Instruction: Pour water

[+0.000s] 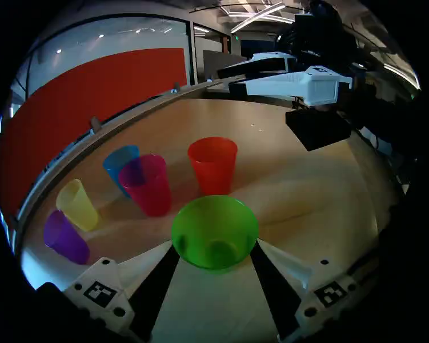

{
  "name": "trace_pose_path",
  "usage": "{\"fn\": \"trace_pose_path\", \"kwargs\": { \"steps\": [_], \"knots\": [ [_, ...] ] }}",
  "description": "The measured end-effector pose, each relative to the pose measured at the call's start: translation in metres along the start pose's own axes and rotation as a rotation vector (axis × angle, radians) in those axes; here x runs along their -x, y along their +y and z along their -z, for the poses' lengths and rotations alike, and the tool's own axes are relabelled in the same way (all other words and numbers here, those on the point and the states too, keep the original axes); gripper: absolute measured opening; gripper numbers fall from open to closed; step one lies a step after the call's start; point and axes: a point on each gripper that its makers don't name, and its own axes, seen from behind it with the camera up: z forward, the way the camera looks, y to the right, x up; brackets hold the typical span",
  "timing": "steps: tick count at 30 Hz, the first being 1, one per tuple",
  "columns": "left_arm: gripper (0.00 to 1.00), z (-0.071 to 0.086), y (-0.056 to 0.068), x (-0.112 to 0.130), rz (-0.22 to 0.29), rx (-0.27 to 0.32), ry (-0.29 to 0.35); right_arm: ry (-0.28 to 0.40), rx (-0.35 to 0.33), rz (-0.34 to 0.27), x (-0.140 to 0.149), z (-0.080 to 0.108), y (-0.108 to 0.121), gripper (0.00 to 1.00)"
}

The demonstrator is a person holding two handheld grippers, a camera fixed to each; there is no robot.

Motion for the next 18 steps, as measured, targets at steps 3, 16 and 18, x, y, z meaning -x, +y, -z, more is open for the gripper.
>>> {"fn": "trace_pose_path", "kwargs": {
  "steps": [3, 16, 18],
  "knots": [
    [0.83, 0.004, 0.0, -0.002, 0.008, -0.006, 0.011, 0.002, 0.001, -0.004, 0.0, -0.001, 0.0, 1.0],
    [0.83, 0.04, -0.003, -0.005, 0.057, -0.077, 0.065, -0.025, -0.017, 0.007, -0.003, -0.012, 0.0, 1.0],
    [0.83, 0.046, -0.004, -0.004, 0.067, -0.093, 0.072, -0.034, -0.026, 0.009, -0.003, -0.015, -0.001, 1.0]
  ]
}}
